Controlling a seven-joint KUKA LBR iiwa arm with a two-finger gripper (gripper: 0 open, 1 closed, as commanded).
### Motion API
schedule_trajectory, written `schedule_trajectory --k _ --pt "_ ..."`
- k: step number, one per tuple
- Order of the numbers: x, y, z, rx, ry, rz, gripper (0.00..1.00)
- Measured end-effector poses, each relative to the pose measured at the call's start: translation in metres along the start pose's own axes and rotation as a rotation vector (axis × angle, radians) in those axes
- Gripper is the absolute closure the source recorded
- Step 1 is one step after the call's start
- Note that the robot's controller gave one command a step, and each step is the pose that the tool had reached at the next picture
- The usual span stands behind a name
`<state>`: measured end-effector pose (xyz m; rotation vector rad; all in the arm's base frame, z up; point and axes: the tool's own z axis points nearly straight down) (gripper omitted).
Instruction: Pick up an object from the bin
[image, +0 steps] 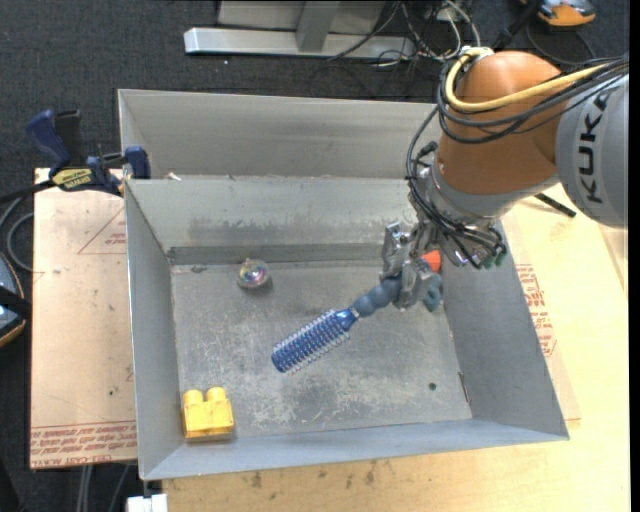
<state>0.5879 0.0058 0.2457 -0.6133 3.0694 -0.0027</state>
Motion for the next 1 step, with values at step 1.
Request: schedule_trajectory --k 1 --pt "-0.0307 -0.0266 -0.0499 -0.002 0.003 -0.247 1.00"
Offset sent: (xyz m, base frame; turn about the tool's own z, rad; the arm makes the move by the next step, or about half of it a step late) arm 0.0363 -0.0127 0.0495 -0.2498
